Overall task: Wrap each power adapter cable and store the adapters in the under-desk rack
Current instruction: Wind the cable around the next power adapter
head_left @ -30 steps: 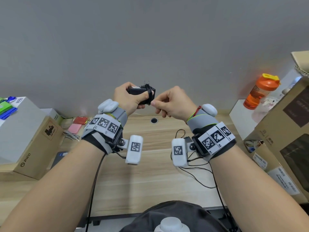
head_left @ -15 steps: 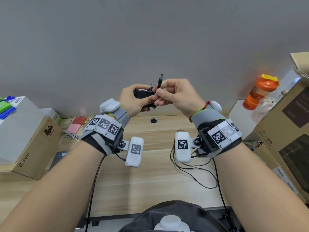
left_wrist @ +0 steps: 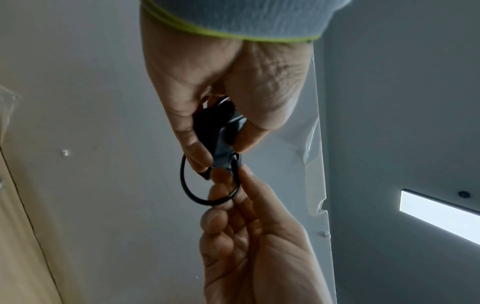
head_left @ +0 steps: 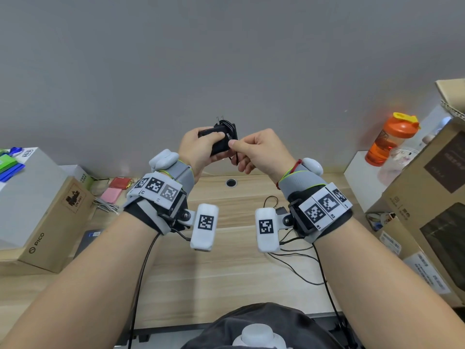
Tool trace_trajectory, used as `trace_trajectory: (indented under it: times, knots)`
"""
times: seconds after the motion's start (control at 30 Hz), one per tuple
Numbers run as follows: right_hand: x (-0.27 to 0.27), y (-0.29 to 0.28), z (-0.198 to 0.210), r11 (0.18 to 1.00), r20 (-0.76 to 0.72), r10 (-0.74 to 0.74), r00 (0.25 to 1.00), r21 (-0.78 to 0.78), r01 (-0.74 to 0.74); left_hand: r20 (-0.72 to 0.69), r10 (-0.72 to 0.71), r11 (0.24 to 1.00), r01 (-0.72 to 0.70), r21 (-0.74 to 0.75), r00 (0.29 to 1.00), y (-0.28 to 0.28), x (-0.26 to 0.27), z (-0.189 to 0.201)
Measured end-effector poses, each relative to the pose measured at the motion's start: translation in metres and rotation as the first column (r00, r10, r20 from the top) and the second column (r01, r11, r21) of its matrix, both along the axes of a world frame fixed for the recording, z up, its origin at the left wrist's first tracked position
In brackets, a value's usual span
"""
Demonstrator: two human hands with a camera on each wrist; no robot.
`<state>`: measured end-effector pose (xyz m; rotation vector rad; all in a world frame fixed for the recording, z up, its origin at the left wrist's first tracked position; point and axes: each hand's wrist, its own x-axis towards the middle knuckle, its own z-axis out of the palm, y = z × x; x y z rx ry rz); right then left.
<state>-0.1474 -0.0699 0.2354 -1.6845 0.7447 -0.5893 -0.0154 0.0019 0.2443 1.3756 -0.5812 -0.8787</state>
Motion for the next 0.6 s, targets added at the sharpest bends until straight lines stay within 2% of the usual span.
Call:
trace_trajectory:
  times: [0.2, 0.43, 0.6]
  knots:
    - [0.004, -0.004, -0.005, 0.994, -0.004, -0.106, 0.994, 0.023, 0.106, 0.042, 0.024, 0.999, -0.026, 0.041, 0.999, -0.001, -0.001, -0.002]
    - [0.01, -0.01, -0.017, 0.958, -0.011, -0.287, 0.958, -0.034, 0.286, 0.176, -0.057, 0.997, 0.049, 0.053, 0.983, 0.001, -0.007, -0.003]
    - [0.007, -0.011, -0.012, 0.934, 0.087, -0.333, 0.939, -0.103, 0.341, 0.265, -0.124, 0.992, 0.11, 0.066, 0.956, 0.003, -0.005, -0.006]
